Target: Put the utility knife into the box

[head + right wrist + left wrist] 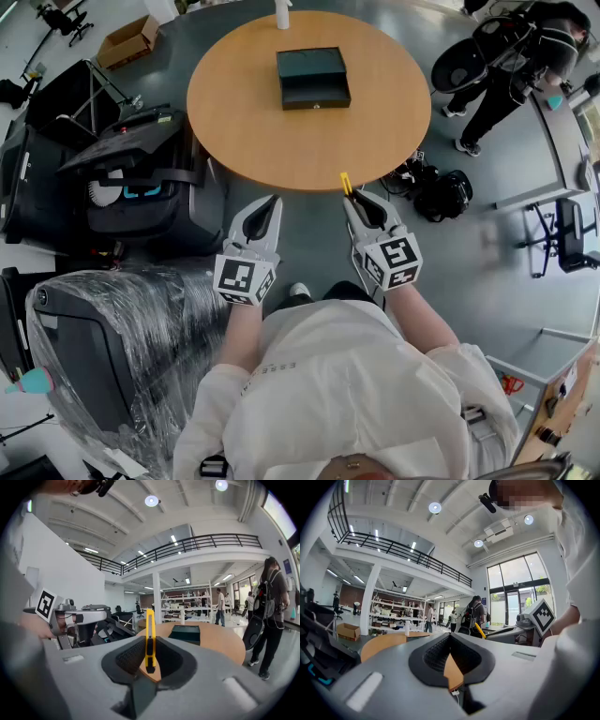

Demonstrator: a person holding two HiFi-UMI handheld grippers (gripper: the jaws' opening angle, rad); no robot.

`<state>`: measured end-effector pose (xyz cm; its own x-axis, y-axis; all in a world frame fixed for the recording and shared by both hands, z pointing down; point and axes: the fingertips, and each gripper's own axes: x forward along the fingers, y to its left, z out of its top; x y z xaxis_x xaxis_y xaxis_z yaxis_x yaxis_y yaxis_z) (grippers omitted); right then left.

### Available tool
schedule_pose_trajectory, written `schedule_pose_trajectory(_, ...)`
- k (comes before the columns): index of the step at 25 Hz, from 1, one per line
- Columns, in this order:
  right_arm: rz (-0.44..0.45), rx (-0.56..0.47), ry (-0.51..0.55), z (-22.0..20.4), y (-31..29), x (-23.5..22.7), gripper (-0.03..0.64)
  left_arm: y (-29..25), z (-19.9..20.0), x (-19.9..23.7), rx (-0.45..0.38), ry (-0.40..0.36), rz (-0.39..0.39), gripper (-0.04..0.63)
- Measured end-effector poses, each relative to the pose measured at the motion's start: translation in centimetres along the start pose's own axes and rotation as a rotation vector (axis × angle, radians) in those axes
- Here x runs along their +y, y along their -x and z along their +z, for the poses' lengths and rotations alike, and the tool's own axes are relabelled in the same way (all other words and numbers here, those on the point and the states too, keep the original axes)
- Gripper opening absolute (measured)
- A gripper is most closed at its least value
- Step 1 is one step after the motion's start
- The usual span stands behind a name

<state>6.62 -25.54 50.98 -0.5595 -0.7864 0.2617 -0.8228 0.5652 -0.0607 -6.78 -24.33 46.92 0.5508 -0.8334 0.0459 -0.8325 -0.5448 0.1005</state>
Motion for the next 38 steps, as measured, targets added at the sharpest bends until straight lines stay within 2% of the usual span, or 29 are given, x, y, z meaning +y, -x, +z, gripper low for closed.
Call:
schedule_pose_trajectory(5, -0.012, -0.009, -0.008, 0.2, 0.2, 0.1, 0.057, 0.2, -0.1, -0.1, 0.007, -0.005, -0.011, 0.015)
schedule_pose_trajectory(11, -0.013, 0.035, -0.022, -1.0, -3.4, -0.8, 0.057, -2.2, -1.7, 2.3, 0.03, 0.032, -0.026, 0.015)
schedule_pose_trajectory(13, -0.014, 0.059, -0.04, -1.9, -0.2, 1.8, 0.057, 1.6, -1.8, 0.1, 0.046, 0.046, -0.027, 0.015)
schedule_pose_trajectory(16, -0.003, 0.069, -0.042, -2.6, 11.4, 10.1, 0.057, 13.6, -0.4, -7.8, 0.054, 0.058, -0.017, 0.015)
schedule_pose_trajectory(18, 0.011, 0.076, -0.041, -2.9, 14.3, 12.0, 0.057, 16.4, -0.1, -9.7, 0.059, 0.062, -0.001, 0.015)
schedule_pose_trajectory(22, 0.038, 0.096, -0.052, -2.2, 11.6, 9.8, 0.057, 12.8, 0.3, -8.3, 0.075, 0.065, 0.008, 0.015)
schedule_pose_trajectory(29, 0.094, 0.107, -0.045, -0.6, 17.9, 12.5, 0.057, 17.2, 2.4, -14.1, 0.096, 0.066, 0.025, 0.015)
schedule_pose_trajectory(35, 0.07, 0.127, -0.038, 0.0, 14.7, 8.0, 0.057, 13.1, 2.3, -11.9, 0.124, 0.065, 0.05, 0.015)
schedule_pose_trajectory(38, 0.067, 0.137, -0.047, 0.0, 13.6, 7.1, 0.057, 11.8, 2.0, -11.1, 0.133, 0.074, 0.053, 0.015)
